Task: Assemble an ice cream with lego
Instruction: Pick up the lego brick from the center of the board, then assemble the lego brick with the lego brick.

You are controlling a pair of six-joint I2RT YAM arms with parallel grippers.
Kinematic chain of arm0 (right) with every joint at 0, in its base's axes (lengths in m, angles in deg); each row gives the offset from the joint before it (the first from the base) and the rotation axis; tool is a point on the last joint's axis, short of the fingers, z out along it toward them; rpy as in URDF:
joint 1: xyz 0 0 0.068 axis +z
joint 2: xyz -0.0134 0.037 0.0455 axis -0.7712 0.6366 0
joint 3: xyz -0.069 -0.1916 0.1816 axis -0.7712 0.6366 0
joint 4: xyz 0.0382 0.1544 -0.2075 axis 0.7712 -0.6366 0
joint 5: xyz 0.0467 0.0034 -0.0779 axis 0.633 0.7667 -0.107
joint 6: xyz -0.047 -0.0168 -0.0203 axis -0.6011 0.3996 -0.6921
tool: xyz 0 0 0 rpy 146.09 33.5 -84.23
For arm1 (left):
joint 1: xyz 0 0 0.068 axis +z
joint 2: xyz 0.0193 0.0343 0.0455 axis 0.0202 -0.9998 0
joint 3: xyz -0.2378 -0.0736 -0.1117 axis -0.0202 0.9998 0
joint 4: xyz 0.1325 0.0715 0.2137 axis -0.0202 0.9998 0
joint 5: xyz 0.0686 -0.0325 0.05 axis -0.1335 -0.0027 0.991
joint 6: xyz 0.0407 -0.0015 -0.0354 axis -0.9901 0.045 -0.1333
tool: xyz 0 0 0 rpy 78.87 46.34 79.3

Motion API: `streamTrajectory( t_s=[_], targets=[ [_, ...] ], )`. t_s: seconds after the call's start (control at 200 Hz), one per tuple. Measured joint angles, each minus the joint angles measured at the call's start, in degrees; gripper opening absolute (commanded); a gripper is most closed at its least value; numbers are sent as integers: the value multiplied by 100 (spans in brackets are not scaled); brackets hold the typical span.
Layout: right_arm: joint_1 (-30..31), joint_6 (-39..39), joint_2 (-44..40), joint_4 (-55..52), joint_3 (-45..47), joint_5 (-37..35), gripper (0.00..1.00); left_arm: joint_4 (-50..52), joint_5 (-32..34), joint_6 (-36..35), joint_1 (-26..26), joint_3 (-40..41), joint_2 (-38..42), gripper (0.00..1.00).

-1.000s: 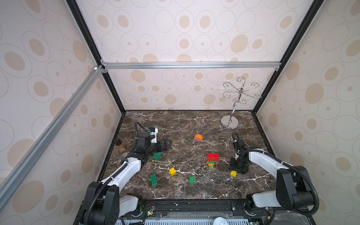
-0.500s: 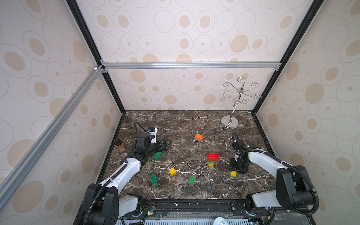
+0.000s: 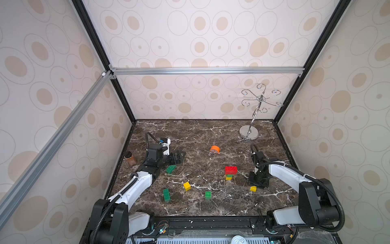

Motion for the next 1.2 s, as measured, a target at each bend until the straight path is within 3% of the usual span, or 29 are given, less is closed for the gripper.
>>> streamTrajectory(
  t_s=[0.035,0.41,0.75,0.95,1.195],
  targets=[
    [7,-31,-48,-79,-31,-7,0,2,0,-2,0,-2,0,100],
    [125,-1331,-1145,-852,-1884,101,0,46,0,-4,0,-2,15,100],
    [1012,-3617,-1045,-1473,-3064,688,0,31,-15,-44,0,0,74,100],
    [1209,-5268,-560,-1952,-3860,1353,0,-57,-59,-48,0,0,42,100],
    [1703,-7079,444,-2649,-4656,1506,0,-350,-293,-44,28,68,-81,100]
  ],
)
